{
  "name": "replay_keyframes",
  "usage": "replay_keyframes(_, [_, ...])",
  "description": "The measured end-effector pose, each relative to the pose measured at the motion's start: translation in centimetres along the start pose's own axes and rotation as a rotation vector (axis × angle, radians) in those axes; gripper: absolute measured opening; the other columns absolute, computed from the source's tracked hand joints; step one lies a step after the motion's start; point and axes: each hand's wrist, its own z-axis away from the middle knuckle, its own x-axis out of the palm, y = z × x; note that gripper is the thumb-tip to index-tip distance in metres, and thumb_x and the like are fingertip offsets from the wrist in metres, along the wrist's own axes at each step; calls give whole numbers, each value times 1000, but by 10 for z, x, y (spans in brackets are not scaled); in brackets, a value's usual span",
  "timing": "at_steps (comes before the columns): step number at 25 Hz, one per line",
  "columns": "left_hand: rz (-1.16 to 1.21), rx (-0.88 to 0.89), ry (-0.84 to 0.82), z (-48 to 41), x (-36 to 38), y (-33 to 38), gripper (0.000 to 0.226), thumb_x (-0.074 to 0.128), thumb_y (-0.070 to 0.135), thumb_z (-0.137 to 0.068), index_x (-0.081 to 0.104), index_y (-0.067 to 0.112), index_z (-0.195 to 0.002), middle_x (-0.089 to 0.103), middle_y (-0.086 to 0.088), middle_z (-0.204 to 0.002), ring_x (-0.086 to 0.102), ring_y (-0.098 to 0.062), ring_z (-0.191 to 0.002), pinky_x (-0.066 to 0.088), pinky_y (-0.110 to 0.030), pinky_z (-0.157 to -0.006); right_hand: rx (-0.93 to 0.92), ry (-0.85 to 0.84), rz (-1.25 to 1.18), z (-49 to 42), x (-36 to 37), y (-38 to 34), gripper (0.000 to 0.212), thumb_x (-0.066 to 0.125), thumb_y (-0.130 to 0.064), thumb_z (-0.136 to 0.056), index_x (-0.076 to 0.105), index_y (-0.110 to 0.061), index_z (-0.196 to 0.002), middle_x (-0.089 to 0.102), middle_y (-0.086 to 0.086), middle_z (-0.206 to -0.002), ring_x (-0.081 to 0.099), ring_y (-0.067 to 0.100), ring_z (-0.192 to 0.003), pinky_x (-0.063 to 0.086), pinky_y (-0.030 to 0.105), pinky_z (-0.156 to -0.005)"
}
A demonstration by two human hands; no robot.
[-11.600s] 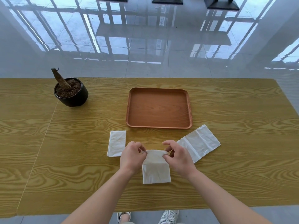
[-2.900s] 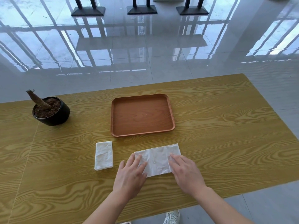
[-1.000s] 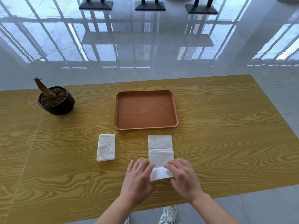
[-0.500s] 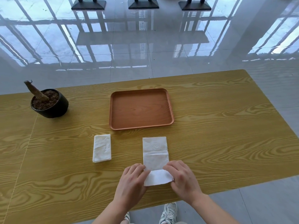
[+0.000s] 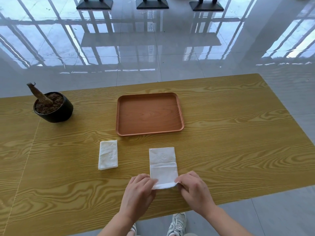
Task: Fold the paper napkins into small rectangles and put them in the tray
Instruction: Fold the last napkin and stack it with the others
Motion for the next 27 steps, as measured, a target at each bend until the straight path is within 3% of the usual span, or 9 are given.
replay_keyframes(1, [34, -44, 14, -2, 0, 1, 40, 81, 24, -71, 70, 22, -110, 72, 11, -94, 65, -17, -99, 51, -32, -76, 71, 4, -60, -2, 1, -1, 20, 70, -9, -83, 73, -26, -91, 65, -22, -79, 54, 0, -83, 45, 15, -71])
replay_keyframes(3, [163, -224, 52, -8, -1, 6, 45, 78, 29, -80, 65, 24, -123, 70, 12, -94, 63, -12, -92, 52, -31, -76, 174, -43, -113, -10, 0, -3, 8, 66, -22, -91, 71, -28, -91, 63, -13, -75, 55, 6, -79, 48, 23, -69])
replay_keyframes(5, [292, -413, 89, -18, 1, 9, 47, 75, 32, -84, 61, 28, -128, 65, 15, -87, 60, -7, -82, 53, -32, -74, 237, -82, -130, -19, -2, -6, 7, 63, -29, -94, 68, -26, -91, 66, -7, -79, 58, 10, -78, 50, 33, -70])
replay_keyframes(7, [329, -491, 98, -25, 2, 10, 49, 74, 34, -85, 58, 29, -131, 62, 15, -85, 58, -6, -79, 54, -33, -73, 287, -70, -152, -24, -1, -7, 6, 65, -30, -93, 68, -26, -96, 68, -7, -81, 61, 8, -77, 51, 32, -71])
replay_keyframes(12, [240, -374, 83, -25, 3, 7, 46, 75, 26, -83, 60, 25, -126, 57, 11, -111, 59, -8, -88, 56, -32, -72, 312, 4, -152, -24, 4, -5, 36, 69, -21, -89, 60, -31, -123, 61, -14, -93, 60, 4, -75, 50, 19, -69])
replay_keyframes(17, [-131, -92, -50, -14, 5, 1, 18, 70, 30, -81, 69, 27, -99, 62, -1, -122, 62, -22, -104, 52, -37, -75, 212, -49, 52, -26, 6, -4, 19, 61, -30, -93, 67, -31, -111, 52, -15, -97, 52, 2, -82, 43, 20, -68])
replay_keyframes(22, [89, -324, 3, -35, -1, 1, 31, 70, 29, -86, 69, 21, -117, 60, 4, -114, 62, -16, -96, 51, -31, -75, 277, 49, 23, -70, -6, -3, 28, 63, -26, -94, 64, -23, -122, 59, -8, -113, 62, 13, -96, 53, 32, -78])
replay_keyframes(27, [95, -509, -114, -91, -8, -9, 58, 62, 43, -92, 44, 23, -143, 51, 5, -127, 58, -16, -110, 49, -27, -80, 316, -121, 154, -104, -10, 0, 43, 54, -36, -99, 49, -21, -139, 49, -3, -129, 55, 20, -113, 49, 35, -85])
